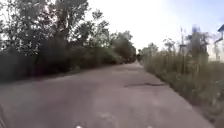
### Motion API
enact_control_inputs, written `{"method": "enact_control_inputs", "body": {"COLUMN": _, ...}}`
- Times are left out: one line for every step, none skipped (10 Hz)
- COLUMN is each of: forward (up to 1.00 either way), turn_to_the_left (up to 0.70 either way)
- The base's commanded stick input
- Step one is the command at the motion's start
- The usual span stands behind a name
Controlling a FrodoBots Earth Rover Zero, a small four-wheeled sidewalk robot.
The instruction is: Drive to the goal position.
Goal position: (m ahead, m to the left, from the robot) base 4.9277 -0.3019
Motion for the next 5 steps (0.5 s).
{"method": "enact_control_inputs", "body": {"forward": 1.0, "turn_to_the_left": -0.2}}
{"method": "enact_control_inputs", "body": {"forward": 1.0, "turn_to_the_left": -0.2}}
{"method": "enact_control_inputs", "body": {"forward": 1.0, "turn_to_the_left": -0.2}}
{"method": "enact_control_inputs", "body": {"forward": 1.0, "turn_to_the_left": -0.2}}
{"method": "enact_control_inputs", "body": {"forward": 1.0, "turn_to_the_left": -0.19}}
